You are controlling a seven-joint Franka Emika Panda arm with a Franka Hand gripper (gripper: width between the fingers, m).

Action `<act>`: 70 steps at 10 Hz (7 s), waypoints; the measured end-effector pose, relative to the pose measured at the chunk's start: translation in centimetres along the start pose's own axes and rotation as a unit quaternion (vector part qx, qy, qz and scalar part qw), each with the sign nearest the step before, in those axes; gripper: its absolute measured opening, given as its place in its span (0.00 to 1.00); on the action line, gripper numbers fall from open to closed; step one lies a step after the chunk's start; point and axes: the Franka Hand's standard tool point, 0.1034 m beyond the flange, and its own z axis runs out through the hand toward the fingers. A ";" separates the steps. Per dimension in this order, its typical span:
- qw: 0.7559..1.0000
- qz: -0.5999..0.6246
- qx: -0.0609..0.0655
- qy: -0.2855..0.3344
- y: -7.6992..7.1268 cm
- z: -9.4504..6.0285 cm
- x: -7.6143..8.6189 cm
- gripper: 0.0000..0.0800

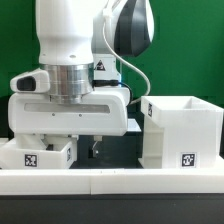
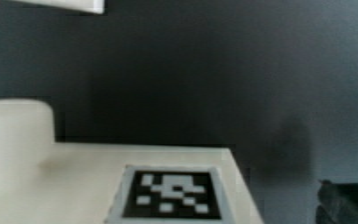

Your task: Assemble drawer

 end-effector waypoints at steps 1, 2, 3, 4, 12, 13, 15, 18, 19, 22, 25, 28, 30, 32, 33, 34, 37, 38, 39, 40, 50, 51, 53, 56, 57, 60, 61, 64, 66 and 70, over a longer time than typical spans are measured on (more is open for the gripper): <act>1.000 0.004 0.001 0.000 0.1 0.0 0.0 0.81; 1.000 0.006 0.002 0.000 0.1 0.0 0.0 0.81; 1.000 0.004 0.002 0.001 -0.1 0.1 0.1 0.66; 1.000 0.002 0.002 0.001 -0.2 0.1 0.2 0.66; 1.000 -0.004 0.002 0.000 -0.8 0.1 0.1 0.05; 1.000 -0.004 0.002 0.000 -0.8 0.1 0.1 0.05; 0.999 -0.043 0.002 0.003 -0.8 -0.2 0.1 0.05; 0.993 -0.120 0.006 0.005 -0.9 -1.5 -0.2 0.05; 0.992 -0.126 0.007 0.004 -0.9 -1.8 -0.2 0.05; 0.989 -0.151 0.006 0.003 -0.8 -1.4 -0.3 0.05; 0.945 -0.326 -0.010 0.016 -1.2 -1.4 -0.6 0.05; 0.868 -0.496 -0.004 -0.022 -1.9 -1.2 -1.7 0.05; 0.823 -0.567 -0.008 -0.028 -1.4 -1.1 -1.8 0.05; 0.781 -0.624 -0.011 -0.030 -1.1 -1.0 -1.9 0.05; 0.752 -0.659 -0.013 -0.026 -1.1 -0.8 -2.2 0.05; 0.709 -0.704 -0.015 -0.031 -1.3 -0.8 -2.6 0.05; 0.604 -0.795 -0.021 -0.045 -1.5 -0.7 -2.7 0.05; 0.609 -0.792 -0.020 -0.045 -1.3 -0.6 -2.7 0.05; 0.609 -0.792 -0.020 -0.045 -1.4 -0.6 -2.7 0.05; 0.606 -0.794 -0.020 -0.043 -1.8 -0.6 -2.7 0.05; 0.625 -0.780 -0.038 -0.016 -5.4 -0.6 -0.8 0.05; 0.630 -0.776 -0.039 -0.011 -5.9 -0.5 -0.8 0.05; 0.635 -0.771 -0.046 -0.002 -5.9 -0.3 -1.0 0.05; 0.641 -0.766 -0.045 -0.002 -6.2 -0.2 -1.0 0.05; 0.644 -0.764 -0.045 0.000 -6.8 -0.2 -1.0 0.05; 0.641 -0.767 -0.036 -0.012 -7.5 0.0 -1.4 0.05; 0.639 -0.768 -0.037 -0.013 -7.5 0.1 -1.4 0.05; 0.632 -0.774 -0.042 -0.017 -8.2 0.1 -1.5 0.05; 0.629 -0.776 -0.042 -0.021 -8.5 0.1 -1.6 0.05; 0.626 -0.779 -0.046 -0.014 -9.1 0.0 -1.4 0.05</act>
Offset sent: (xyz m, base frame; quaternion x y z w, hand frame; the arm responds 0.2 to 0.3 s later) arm 0.0136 0.0030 -0.0017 -0.0062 0.0028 0.0146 0.9999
